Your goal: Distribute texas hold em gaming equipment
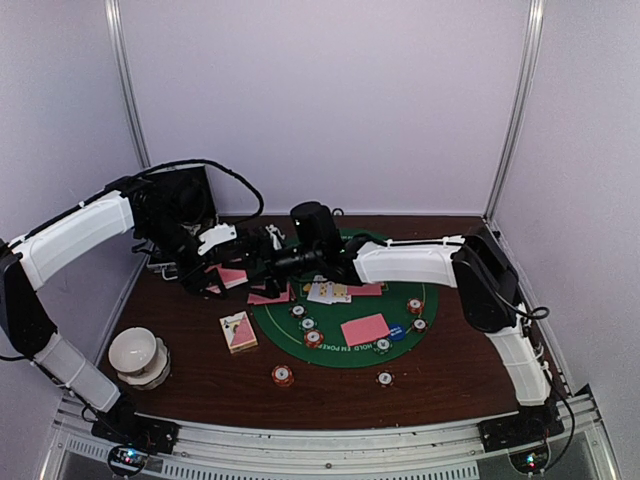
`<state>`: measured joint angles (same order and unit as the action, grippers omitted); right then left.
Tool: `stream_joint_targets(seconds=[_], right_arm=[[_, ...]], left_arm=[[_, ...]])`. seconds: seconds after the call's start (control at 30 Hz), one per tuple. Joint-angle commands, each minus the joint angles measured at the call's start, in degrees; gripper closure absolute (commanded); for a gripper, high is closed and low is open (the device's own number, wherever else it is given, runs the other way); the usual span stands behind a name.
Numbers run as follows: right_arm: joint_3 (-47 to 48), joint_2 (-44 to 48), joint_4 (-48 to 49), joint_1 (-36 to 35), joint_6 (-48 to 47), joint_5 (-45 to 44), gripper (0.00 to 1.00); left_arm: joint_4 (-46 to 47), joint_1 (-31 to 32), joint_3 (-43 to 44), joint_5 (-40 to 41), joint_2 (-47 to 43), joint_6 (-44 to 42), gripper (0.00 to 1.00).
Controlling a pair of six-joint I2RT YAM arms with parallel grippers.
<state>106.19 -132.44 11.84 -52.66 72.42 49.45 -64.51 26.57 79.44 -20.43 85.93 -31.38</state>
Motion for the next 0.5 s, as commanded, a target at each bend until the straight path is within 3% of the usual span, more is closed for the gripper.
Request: stream_joint_targets(seconds=[0.0, 0.47], right_arm=[[1.3, -0.8, 0.5, 0.2, 0.1, 2.4, 0.18], [-5.9, 5.5, -6.0, 4.2, -6.1, 2.6, 0.32]], left_arm=[[1.4, 0.1, 1.5, -1.2, -0.2, -0.4, 1.0], [1.4, 0.1, 1.2, -1.1, -0.4, -0.7, 1.0]])
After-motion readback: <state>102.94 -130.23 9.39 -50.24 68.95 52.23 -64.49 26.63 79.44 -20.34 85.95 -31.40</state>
